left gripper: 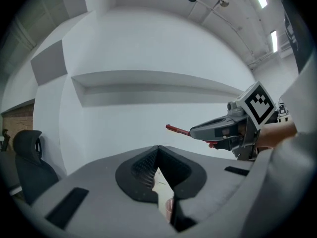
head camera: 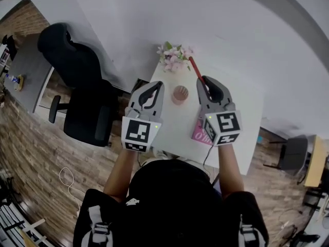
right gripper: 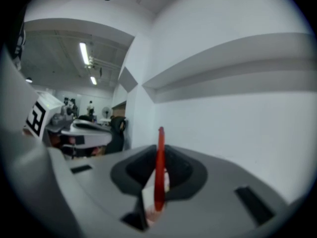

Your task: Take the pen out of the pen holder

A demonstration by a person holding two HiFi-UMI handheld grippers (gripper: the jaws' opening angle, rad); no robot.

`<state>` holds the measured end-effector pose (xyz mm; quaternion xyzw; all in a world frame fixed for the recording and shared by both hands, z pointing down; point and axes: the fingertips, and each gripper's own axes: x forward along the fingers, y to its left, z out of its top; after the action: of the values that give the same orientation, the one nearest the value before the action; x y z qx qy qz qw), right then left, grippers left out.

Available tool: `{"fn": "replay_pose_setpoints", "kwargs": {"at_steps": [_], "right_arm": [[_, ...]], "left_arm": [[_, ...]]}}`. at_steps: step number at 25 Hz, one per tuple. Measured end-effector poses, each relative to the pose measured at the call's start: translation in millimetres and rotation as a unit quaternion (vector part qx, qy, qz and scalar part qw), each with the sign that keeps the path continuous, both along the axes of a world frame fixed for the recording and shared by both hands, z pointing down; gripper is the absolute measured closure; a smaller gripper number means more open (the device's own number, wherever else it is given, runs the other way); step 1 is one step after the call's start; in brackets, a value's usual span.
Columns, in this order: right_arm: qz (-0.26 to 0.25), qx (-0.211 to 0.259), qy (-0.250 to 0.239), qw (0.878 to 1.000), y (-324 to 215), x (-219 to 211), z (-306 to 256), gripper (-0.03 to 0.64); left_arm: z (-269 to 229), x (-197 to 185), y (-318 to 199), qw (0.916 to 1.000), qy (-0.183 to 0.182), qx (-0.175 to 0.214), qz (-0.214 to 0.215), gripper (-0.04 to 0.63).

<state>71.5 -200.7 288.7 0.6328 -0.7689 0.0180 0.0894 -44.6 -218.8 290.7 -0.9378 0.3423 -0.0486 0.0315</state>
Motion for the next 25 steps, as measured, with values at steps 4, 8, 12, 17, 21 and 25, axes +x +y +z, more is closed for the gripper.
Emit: {"fn": "replay_pose_setpoints", "kwargs": {"at_steps": [4,8,12,17,21,25], "right_arm": [[-0.004,0.013,-0.003,1.000,2.7,8.1,-9.1,0.543],[-0.008,0.022,0.000,1.000,8.9,16.4,-16.7,0.543],[-0.012,0.029,-0.001,1.000,15.8,25.9,-20.3,0.543],[-0.015,0.034,-0.011,0.999,22.8,32.8,-21.9,0.543],[-0.018,0.033,-0.013,0.999,26.8,34.5,-17.8,0.543],[-0.023,0.033,-0.015,0.999,27.3,33.0,-16.3,0.543]], "left_arm": [[-10.3,9.1,1.0,0.9999,0.002,0.012,-0.006,0.580],[-19.6,17.3,6.2,0.9996,0.003,0.026,-0.013,0.580],[-24.7,25.0,13.6,0.9993,0.003,0.034,-0.018,0.580],[-28.7,31.6,22.0,0.9989,0.002,0.040,-0.025,0.580],[-28.1,38.0,27.5,0.9986,-0.002,0.044,-0.028,0.580],[-28.7,39.5,30.2,0.9984,-0.005,0.048,-0.030,0.580]]}}
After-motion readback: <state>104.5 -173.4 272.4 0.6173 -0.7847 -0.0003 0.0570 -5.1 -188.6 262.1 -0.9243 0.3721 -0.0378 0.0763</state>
